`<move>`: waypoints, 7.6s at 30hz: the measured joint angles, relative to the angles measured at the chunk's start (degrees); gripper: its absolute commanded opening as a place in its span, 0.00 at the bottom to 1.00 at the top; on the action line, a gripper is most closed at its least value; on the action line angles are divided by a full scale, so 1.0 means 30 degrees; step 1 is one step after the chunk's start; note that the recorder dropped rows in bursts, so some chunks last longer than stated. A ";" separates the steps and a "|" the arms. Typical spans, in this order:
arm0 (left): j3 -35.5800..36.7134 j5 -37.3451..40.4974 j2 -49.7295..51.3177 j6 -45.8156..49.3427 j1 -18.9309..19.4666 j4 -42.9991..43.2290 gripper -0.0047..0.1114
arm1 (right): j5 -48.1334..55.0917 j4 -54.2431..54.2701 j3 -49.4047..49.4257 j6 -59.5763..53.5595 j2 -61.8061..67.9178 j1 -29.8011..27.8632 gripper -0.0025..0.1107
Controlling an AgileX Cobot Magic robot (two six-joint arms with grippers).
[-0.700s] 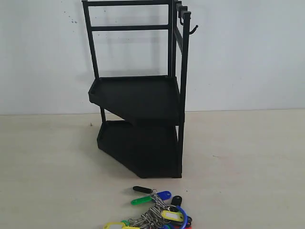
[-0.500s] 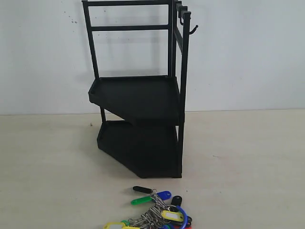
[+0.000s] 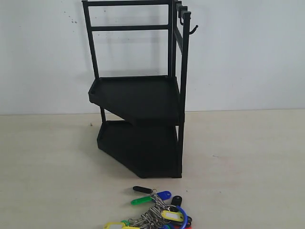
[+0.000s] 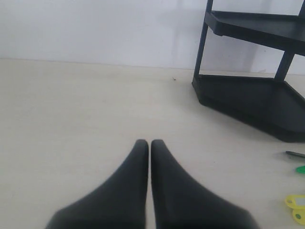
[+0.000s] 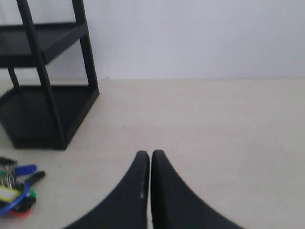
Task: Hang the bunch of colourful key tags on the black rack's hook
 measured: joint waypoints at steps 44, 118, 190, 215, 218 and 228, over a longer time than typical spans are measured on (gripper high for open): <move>0.0000 0.0000 0.0000 0.0000 0.0000 0.0000 0.08 | 1.2277 -0.0604 -1.7090 0.4979 1.2696 0.0369 0.03; 0.0000 0.0000 0.0000 0.0000 0.0000 0.0000 0.08 | 0.4663 2.8908 -1.3269 -1.6991 3.4087 0.6676 0.46; 0.0000 0.0000 0.0000 0.0000 0.0000 0.0000 0.08 | 0.2401 2.5631 -1.3308 -2.0105 2.6564 0.7051 0.02; 0.0000 0.0000 0.0000 0.0000 0.0000 0.0000 0.08 | 0.4994 1.4207 -1.4916 -1.0595 2.1884 0.7102 0.02; 0.0000 0.0000 0.0000 0.0000 0.0000 0.0000 0.08 | 0.5390 1.2816 -1.5118 -0.8926 2.1649 0.6915 0.02; 0.0000 0.0000 0.0000 0.0000 0.0000 0.0000 0.08 | 0.5623 1.0552 -1.5563 -0.7167 2.1380 0.6651 0.02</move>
